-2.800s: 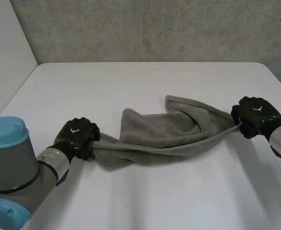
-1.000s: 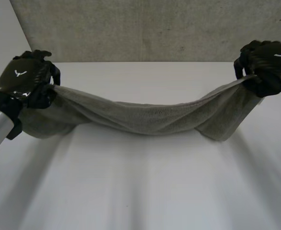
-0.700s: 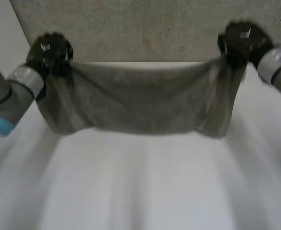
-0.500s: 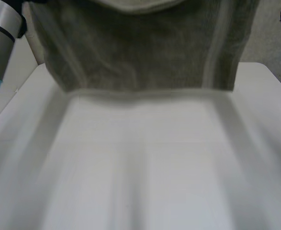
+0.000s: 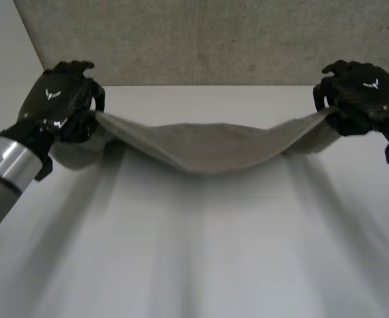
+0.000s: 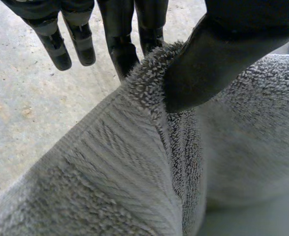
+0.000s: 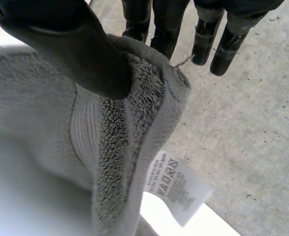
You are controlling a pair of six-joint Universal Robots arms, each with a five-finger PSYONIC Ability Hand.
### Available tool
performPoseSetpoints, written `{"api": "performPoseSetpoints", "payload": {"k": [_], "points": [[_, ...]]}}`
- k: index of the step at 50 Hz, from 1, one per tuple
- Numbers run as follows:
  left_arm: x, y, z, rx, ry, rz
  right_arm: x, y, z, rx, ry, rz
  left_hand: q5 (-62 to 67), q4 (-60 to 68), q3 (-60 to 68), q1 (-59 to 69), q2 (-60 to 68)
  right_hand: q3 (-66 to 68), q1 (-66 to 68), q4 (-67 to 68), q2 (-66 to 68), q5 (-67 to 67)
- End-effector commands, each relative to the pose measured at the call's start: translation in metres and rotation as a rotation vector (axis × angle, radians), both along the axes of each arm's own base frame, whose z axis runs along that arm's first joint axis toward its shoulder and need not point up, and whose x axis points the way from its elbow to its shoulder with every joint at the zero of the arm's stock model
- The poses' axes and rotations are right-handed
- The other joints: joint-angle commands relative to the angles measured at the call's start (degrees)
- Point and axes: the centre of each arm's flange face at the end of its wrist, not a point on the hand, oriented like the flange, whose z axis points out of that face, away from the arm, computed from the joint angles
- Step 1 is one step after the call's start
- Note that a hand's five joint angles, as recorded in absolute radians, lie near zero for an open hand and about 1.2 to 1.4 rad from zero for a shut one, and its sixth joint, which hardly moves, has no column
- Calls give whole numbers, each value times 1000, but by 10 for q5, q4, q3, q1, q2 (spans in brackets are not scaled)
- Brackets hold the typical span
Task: Fold the towel.
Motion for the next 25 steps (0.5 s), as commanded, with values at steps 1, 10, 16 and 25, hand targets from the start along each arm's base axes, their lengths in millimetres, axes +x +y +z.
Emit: {"api": "performPoseSetpoints", "payload": {"k": [1, 10, 16, 25], "points": [[12, 42, 0, 4, 0, 4, -19, 25, 7, -29, 18, -38, 38, -34, -30, 55, 28, -25, 39, -44, 37, 30], [21, 52, -7, 23, -12, 24, -32, 31, 1, 24, 44, -7, 38, -34, -30, 55, 28, -25, 39, -44, 37, 30], [18, 28, -24, 89, -38, 9, -36, -3, -17, 69, 75, -12, 38, -34, -30, 55, 28, -25, 39, -44, 37, 30], [-10, -36, -74, 149, -211, -61, -19, -49, -58, 177, 199, -50, 38, -34, -30, 55, 28, -25, 39, -44, 37, 30]]}}
